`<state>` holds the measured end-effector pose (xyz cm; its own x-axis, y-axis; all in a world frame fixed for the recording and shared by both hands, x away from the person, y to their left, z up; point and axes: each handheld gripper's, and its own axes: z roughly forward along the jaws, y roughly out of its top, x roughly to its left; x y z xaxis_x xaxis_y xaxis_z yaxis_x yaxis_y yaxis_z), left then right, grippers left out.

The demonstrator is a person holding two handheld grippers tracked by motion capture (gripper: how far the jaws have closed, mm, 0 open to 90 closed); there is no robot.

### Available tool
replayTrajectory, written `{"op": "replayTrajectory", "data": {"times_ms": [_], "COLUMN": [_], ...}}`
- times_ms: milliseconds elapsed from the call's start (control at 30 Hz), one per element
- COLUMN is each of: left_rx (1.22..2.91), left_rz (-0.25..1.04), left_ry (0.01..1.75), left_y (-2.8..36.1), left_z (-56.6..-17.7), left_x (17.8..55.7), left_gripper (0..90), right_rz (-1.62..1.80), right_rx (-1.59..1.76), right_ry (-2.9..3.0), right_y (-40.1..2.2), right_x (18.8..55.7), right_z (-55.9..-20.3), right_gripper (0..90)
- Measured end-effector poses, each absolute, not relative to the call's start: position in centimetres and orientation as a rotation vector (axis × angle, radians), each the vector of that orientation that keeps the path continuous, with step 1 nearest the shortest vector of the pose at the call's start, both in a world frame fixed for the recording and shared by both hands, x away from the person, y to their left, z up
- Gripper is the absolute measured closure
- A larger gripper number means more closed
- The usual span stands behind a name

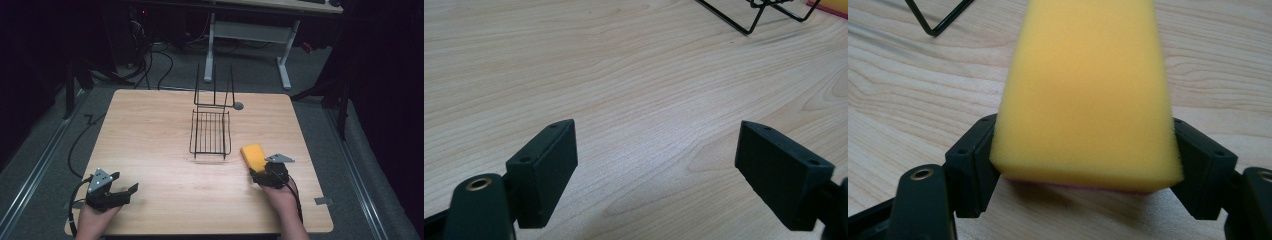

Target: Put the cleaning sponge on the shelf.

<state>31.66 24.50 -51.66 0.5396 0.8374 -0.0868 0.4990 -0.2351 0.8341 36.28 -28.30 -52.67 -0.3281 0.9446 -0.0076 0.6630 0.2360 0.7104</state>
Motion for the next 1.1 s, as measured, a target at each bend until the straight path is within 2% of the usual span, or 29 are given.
{"op": "replayTrajectory", "data": {"times_ms": [1100], "left_rx": [1.907], "left_rz": [0.474], "left_ry": [1.021], "left_y": [22.9], "left_z": [-51.4], "left_x": [32.6], "left_gripper": [17.8], "right_rz": [0.961], "right_rx": [1.341], "right_ry": [1.964], "right_y": [-27.9], "right_x": [33.9], "right_z": [-50.7], "right_gripper": [25.2]}}
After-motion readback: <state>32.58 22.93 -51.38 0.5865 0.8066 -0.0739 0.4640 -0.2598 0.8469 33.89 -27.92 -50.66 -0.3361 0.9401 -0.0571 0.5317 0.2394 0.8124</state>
